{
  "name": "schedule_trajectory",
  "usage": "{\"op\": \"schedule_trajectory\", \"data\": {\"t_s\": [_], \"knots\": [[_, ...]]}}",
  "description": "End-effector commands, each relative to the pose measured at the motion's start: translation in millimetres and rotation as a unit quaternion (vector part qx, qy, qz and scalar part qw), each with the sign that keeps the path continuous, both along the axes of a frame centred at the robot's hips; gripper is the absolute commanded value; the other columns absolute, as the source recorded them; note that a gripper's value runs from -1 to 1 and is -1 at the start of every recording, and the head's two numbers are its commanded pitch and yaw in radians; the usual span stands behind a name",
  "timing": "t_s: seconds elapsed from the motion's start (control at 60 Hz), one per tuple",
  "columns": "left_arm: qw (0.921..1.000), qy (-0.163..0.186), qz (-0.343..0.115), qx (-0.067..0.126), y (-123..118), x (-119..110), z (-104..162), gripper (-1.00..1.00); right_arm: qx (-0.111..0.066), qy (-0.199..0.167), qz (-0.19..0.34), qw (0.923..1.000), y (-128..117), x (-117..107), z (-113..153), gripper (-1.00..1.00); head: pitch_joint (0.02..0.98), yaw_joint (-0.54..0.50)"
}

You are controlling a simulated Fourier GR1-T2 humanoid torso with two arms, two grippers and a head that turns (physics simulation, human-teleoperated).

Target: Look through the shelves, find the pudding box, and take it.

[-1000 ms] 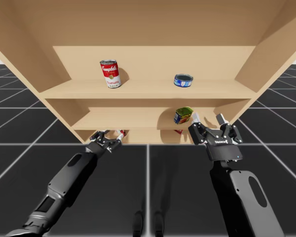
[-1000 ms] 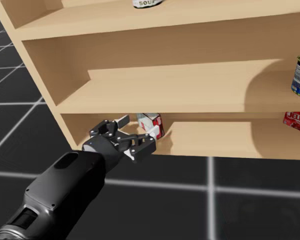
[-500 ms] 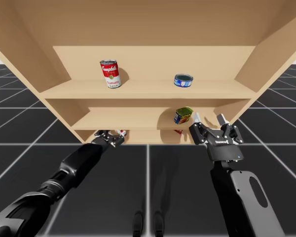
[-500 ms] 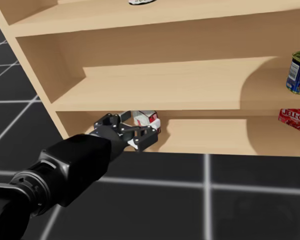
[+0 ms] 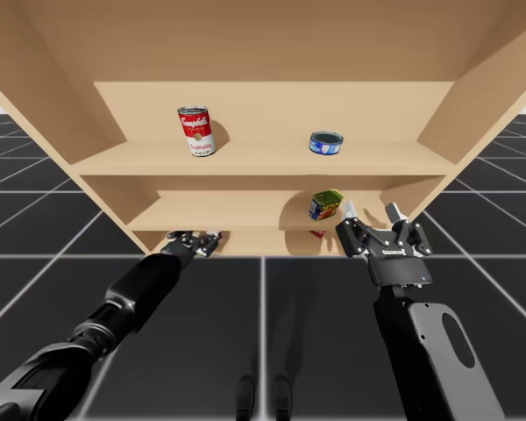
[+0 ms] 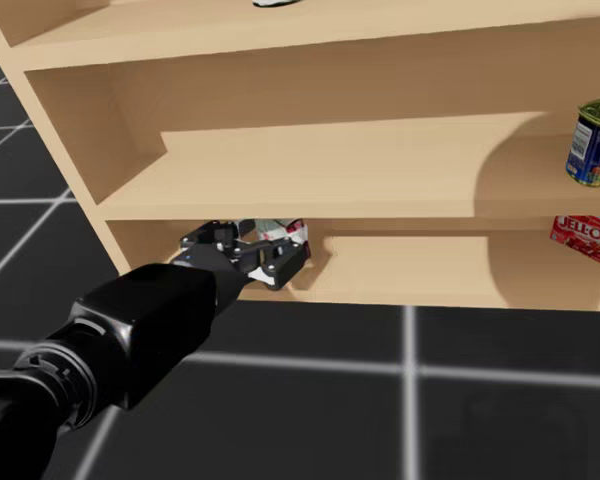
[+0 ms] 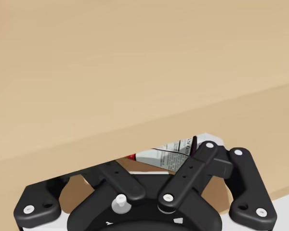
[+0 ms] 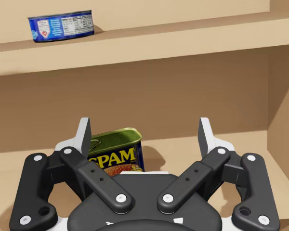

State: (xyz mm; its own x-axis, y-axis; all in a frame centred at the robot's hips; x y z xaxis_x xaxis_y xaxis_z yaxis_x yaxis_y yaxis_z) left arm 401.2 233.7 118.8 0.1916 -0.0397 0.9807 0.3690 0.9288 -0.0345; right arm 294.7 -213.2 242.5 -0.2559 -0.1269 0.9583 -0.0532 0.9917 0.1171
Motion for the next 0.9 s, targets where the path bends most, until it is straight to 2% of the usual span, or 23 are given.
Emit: {"op": "schedule_trajectory", "data": {"t_s": [0.017,0.317,0.417,0.667,0.783,0.9], "knots": [[0.9991,0.0,-0.043,0.007,0.9,-4.6,2.2,1.0,0.0,0.001,-0.001,1.0,-1.2,0.6,-0.7,-1.0,0.726,0.22],[0.9978,0.016,-0.057,0.029,27.5,-68.9,0.9,1.0,-0.006,0.002,0.002,1.0,0.3,2.2,-1.1,-1.0,0.719,0.23],[0.9969,0.016,-0.063,0.044,35.0,-93.1,1.6,1.0,-0.008,0.003,0.003,1.0,0.9,2.5,-1.6,-1.0,0.715,0.23],[0.9954,0.028,-0.074,0.053,41.2,-155.6,16.9,1.0,-0.014,0.005,0.01,0.9998,1.6,3.0,-3.3,-1.0,0.7,0.23],[0.9954,0.027,-0.073,0.056,38.6,-172.4,22.6,1.0,-0.014,0.002,0.019,0.9997,0.1,2.8,-3.6,-1.0,0.691,0.23],[0.9951,0.02,-0.074,0.063,37.2,-179.9,25.3,1.0,-0.015,0.0,0.022,0.9996,-1.9,3.2,-4.2,-1.0,0.684,0.23]]}}
